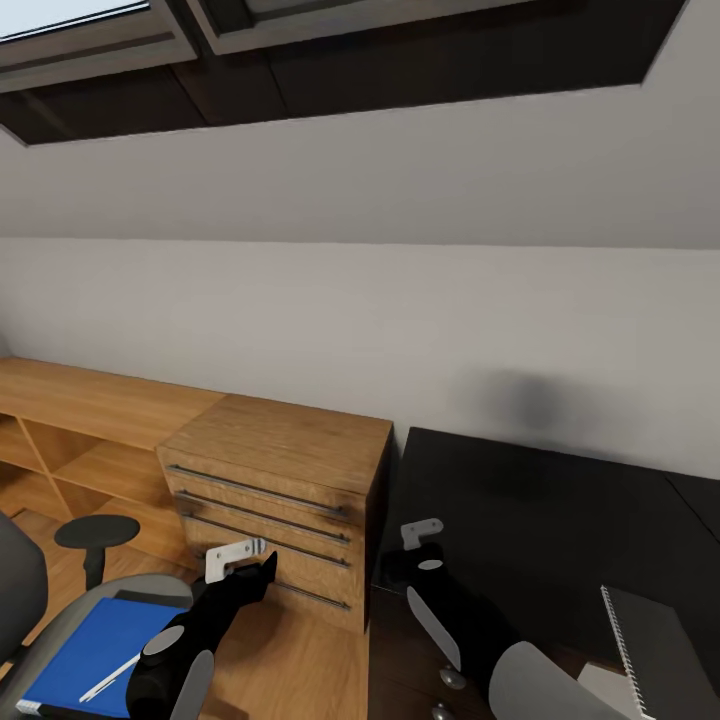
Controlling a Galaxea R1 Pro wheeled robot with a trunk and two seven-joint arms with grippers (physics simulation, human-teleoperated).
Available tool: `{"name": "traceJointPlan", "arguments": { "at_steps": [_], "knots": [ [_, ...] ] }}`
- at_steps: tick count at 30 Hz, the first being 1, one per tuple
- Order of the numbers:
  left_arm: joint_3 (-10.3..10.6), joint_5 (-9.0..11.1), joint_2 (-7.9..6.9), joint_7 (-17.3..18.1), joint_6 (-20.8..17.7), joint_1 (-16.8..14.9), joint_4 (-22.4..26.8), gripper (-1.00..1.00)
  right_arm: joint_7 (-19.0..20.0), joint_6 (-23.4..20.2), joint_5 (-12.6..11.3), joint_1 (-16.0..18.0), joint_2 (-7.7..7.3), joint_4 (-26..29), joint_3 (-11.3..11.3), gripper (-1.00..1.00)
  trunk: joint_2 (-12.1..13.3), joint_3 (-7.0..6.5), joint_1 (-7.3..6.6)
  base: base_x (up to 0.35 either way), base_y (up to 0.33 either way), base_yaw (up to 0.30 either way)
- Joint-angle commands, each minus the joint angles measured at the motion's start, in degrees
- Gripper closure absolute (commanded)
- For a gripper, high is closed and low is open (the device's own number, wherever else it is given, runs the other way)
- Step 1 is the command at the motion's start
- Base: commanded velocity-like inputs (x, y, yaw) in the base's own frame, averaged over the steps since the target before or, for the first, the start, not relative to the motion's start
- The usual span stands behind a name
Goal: In the bedroom, organize the workspace by keeping the computer under the desk, ensuring the monitor is on the desk, placing the keyboard on the desk next to the monitor, placing the mouse on the desk next to the keyboard, moving the folder from the swivel chair onto the desk next to the mouse, stacking the notebook on top of the folder with the pen on top of the notebook, and positioning the swivel chair next to the desk.
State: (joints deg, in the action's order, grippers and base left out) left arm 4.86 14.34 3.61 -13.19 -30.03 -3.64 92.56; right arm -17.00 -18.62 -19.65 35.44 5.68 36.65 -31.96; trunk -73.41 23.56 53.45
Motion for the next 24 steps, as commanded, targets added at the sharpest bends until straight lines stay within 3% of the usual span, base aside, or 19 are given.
{"name": "traceJointPlan", "arguments": {
  "at_steps": [1, 17, 24],
  "knots": [
    [0.1, 0.6, -0.01, -0.5, -0.2, 0.0, 0.1, -1.00, -0.5, -0.2, -0.6, 0.1, -0.05, 0.1, -0.3, -1.00, 0.0, 0.07, 0.00, 0.000, 0.000, 0.000],
    [0.1, 0.6, 0.04, -0.5, -0.2, 0.0, 0.1, -1.00, -0.5, -0.3, -0.6, 0.1, -0.05, 0.0, -0.3, -1.00, -6.5, 2.94, 3.52, 0.000, 0.000, 0.000],
    [0.1, 0.6, 0.04, -0.5, -0.2, 0.0, 0.1, -1.00, -0.5, -0.3, -0.6, 0.1, -0.06, 0.0, -0.3, -1.00, -6.5, 2.94, 3.52, 0.000, 0.000, 0.000]
  ]
}}
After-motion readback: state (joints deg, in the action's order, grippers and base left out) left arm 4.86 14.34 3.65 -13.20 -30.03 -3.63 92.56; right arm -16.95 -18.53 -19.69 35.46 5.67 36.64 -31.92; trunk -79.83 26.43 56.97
